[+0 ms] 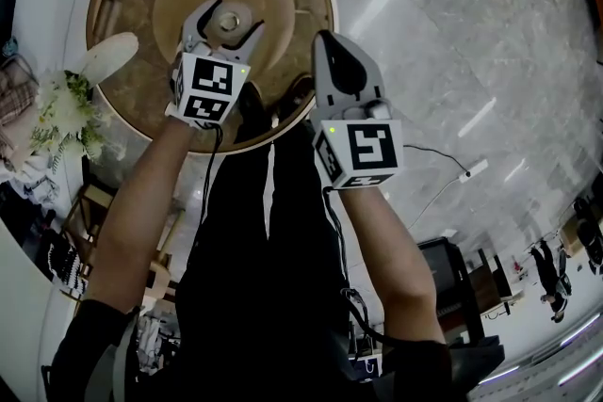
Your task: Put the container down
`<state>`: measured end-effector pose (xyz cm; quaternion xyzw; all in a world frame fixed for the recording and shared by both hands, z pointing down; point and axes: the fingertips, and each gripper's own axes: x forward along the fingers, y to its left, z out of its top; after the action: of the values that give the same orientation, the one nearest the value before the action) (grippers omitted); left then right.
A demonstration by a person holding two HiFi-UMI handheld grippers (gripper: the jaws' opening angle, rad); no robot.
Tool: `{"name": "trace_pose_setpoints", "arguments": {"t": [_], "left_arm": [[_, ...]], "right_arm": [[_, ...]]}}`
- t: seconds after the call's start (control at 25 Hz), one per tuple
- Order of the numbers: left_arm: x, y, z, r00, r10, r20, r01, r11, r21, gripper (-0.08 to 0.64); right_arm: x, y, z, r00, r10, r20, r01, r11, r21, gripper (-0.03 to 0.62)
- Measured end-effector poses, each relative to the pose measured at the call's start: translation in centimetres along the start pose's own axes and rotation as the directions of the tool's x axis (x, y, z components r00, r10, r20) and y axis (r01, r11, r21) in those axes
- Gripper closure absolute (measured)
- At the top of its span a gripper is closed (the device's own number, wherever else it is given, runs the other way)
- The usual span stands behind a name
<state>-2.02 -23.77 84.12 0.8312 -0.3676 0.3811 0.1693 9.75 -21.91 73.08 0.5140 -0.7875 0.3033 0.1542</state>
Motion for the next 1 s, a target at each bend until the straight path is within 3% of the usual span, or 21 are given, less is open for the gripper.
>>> {"name": "trace_pose_setpoints", "arguments": {"t": [0.56,1.0], "left_arm": [[1.3,0.3,-2.3,0.999,0.008,-0.051,-0.007,1.0,0.019,0.221],[1.3,0.4,-2.5,0.998,0.005,-0.067,-0.007,0.999,-0.038,0.218]], "right_arm": [[-0.3,0.4,-0.1,1.0,0.005,-0.016,-0.005,1.0,0.011,0.586],[-0.6,1.2,-0.2,1.0,0.005,-0.029,-0.004,0.999,0.037,0.586]]}}
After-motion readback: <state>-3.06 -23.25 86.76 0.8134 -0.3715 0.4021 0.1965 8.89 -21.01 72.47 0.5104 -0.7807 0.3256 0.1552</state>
